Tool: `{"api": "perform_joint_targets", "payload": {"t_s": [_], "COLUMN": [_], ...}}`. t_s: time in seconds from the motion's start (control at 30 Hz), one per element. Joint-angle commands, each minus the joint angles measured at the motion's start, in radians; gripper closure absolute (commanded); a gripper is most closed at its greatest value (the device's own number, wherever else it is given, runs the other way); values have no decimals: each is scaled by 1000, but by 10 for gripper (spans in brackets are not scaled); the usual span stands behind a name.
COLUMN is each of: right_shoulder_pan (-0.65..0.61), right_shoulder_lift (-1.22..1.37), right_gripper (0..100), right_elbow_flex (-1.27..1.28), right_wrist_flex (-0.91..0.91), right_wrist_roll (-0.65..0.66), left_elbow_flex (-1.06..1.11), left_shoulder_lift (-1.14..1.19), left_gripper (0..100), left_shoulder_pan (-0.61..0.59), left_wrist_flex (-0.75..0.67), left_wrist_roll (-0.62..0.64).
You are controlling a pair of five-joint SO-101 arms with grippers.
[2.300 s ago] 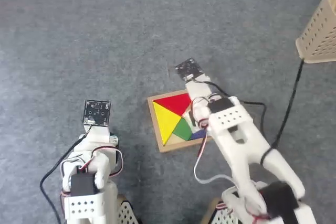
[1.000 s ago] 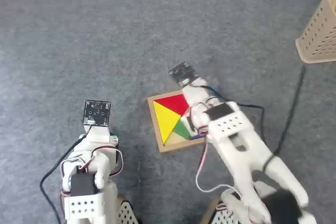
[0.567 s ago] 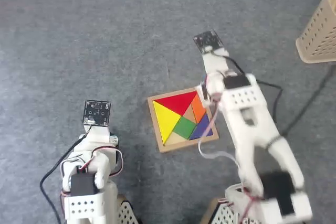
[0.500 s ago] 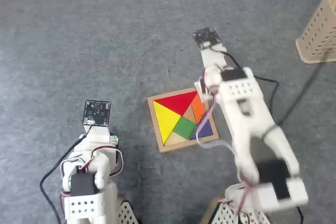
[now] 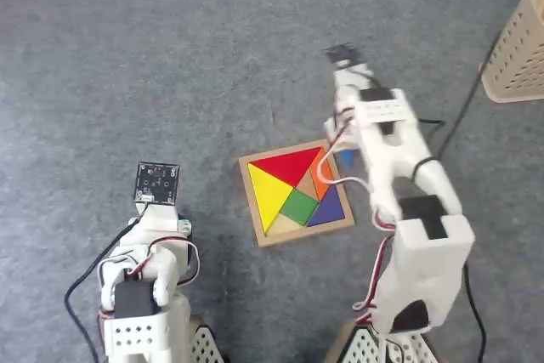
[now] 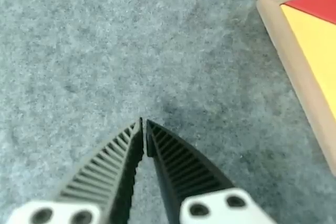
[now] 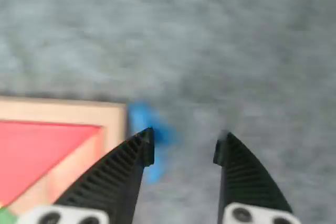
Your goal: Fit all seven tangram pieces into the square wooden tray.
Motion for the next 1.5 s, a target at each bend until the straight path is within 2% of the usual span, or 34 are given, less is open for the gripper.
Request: {"api": "perform_joint_targets", "payload": {"t_s": [0.0, 0.07, 0.13, 0.3, 0.37, 0.5, 0.6, 0.8, 0.97, 1.17, 1.47], "right_shoulder_pan": [94, 133, 160, 211, 226, 237, 205, 22, -97, -107, -64], "right_shoulder_lift": [-13, -13, -13, -15, -15, -15, -16, -125, -275, -272, -70], "right_gripper": [937, 998, 963, 980, 943, 805, 715, 719, 719, 721, 721], "right_elbow_flex": [-80, -106, -126, -175, -192, -249, -273, -226, -3, 133, 15], "right_wrist_flex": [18, 19, 35, 54, 70, 130, 186, 309, 194, 74, 67], "right_wrist_roll": [-23, -52, -49, -51, -51, -54, -46, 69, 216, 275, 307], "left_elbow_flex": [-7, -7, -7, -7, -7, -7, -7, -7, -7, -7, -7], "left_shoulder_lift": [-18, -18, -18, -18, -18, -18, -18, -18, -18, -18, -18], "left_gripper": [988, 988, 988, 988, 988, 988, 988, 988, 988, 988, 988], "left_shoulder_pan": [0, 0, 0, 0, 0, 0, 0, 0, 0, 0, 0], "left_wrist_flex": [6, 6, 6, 6, 6, 6, 6, 6, 6, 6, 6], "left_wrist_roll": [-5, -5, -5, -5, -5, -5, -5, -5, -5, -5, -5]}}
